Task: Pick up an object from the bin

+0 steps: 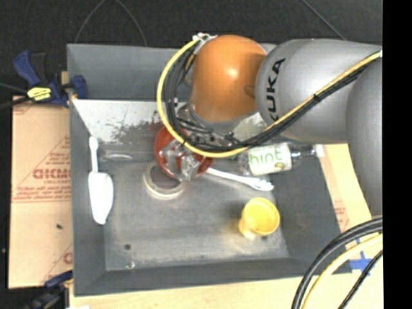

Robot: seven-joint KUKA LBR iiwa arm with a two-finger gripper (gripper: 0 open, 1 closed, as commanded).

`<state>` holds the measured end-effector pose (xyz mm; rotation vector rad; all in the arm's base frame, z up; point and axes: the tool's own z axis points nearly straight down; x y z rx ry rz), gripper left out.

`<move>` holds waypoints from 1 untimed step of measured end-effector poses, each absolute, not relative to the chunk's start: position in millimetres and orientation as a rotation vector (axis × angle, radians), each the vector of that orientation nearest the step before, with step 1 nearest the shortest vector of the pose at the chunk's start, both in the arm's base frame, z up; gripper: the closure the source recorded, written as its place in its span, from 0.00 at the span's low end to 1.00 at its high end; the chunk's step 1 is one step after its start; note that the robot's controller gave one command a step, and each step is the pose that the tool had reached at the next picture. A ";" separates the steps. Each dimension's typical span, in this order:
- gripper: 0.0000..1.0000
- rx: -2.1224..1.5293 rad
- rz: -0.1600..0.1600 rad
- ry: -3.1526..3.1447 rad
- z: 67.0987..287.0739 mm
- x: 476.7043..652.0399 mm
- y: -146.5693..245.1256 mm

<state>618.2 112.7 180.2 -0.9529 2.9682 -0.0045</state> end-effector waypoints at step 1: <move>1.00 -0.829 0.000 3.005 177.2 611.7 39.4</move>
Offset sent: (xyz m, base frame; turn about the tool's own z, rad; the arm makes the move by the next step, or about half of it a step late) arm -0.0052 -0.0106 0.0205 -0.0323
